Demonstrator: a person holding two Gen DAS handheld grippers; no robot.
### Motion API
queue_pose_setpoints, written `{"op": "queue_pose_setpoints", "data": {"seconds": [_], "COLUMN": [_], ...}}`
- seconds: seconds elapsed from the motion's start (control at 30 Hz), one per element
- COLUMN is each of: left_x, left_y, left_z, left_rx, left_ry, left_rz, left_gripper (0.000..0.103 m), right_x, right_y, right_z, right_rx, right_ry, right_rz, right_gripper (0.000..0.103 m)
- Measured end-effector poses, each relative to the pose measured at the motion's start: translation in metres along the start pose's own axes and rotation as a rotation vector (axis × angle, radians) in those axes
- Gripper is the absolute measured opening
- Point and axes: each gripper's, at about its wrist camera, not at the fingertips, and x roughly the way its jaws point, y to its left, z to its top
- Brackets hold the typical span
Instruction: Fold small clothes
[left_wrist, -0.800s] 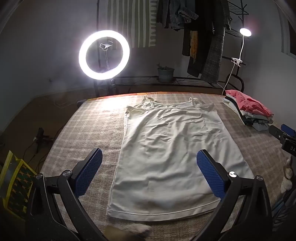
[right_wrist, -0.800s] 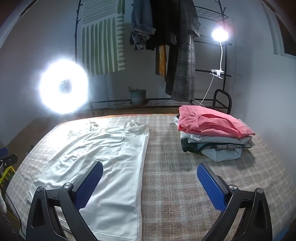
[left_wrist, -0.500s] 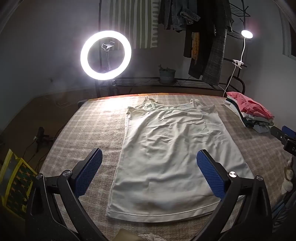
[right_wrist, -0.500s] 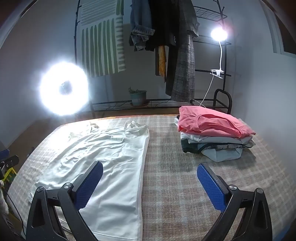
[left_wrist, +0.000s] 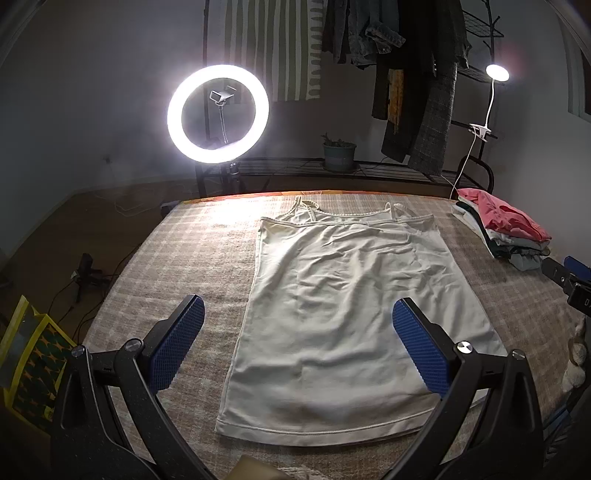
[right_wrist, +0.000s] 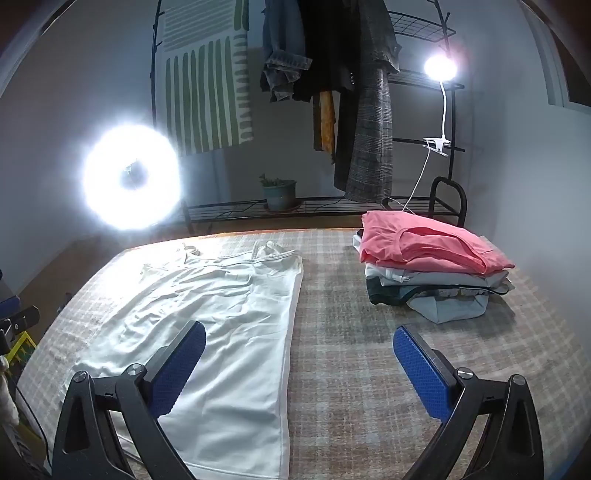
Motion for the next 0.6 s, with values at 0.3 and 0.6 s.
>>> {"op": "queue_pose_setpoints", "data": {"seconds": [0.3,0.6], "left_x": [-0.0005,-0.001], "left_y": [0.003,0.0052], "left_z": [0.0035,0.0057], "left_rx": [0.001,0.002], "left_ry": [-0.002,-0.004], "left_rz": [0.002,0.005], "left_gripper": [0.103,0.103], "right_x": [0.0006,0.0011], "right_y": [0.0014,0.0014], "right_z": [-0.0003,-0.0007], "right_rx": [0.001,0.0], "right_ry": [0.002,0.002], "right_rz": [0.003,0.004], "right_gripper": [0.103,0.103]}}
